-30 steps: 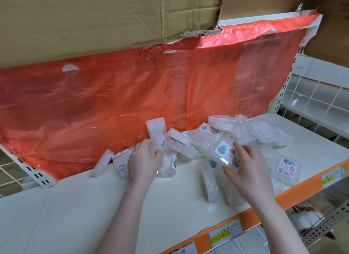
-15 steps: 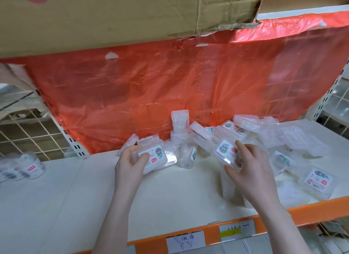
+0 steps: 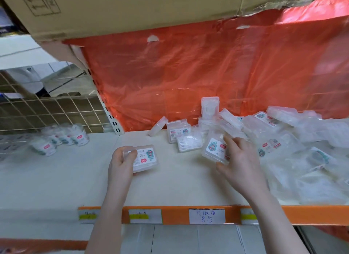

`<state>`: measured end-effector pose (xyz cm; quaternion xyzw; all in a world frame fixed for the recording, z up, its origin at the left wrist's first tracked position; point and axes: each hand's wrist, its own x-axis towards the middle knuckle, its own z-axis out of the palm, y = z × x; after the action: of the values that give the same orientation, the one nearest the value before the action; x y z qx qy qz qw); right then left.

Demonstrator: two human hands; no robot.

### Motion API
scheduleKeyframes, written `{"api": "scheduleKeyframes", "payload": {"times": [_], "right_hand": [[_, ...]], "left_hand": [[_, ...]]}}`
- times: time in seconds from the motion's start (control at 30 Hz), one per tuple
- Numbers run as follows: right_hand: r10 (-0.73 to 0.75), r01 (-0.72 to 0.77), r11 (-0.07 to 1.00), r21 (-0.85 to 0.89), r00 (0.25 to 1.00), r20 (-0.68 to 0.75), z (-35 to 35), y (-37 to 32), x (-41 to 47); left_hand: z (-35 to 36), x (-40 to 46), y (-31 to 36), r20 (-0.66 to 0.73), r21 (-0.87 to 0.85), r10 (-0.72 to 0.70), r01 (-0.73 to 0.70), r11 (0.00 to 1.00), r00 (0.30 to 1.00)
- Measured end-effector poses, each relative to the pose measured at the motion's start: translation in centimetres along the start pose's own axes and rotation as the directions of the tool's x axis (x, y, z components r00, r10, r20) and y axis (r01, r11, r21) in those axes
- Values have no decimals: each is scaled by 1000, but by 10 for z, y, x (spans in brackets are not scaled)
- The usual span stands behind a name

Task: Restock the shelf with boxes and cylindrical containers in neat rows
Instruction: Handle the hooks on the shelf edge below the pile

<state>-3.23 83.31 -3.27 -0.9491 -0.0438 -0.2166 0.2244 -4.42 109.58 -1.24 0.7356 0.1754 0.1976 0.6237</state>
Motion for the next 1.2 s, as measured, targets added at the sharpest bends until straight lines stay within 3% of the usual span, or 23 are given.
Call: {"api": "scheduleKeyframes", "payload": {"times": [0.33,0.77,0.97,1.2], "right_hand": [[-122,134,987,-93,984,129,34,-95,-22],[-178,180,984,5,969,172,114,-299,-87],[-251,257,966,3,942,224,134,-367,-87],[-305,304,951,45,915,263,179,-434,-76]], "left_hand": [[-107,16,-23,-40,-72,-42,39,997,998],[-319,48,-47,-124,-130,-101,85,988,987],[-389,57,-55,-178,-144,-109,84,986,978],[-452,73,-73,-271,-171,-213,171,970,939]]}}
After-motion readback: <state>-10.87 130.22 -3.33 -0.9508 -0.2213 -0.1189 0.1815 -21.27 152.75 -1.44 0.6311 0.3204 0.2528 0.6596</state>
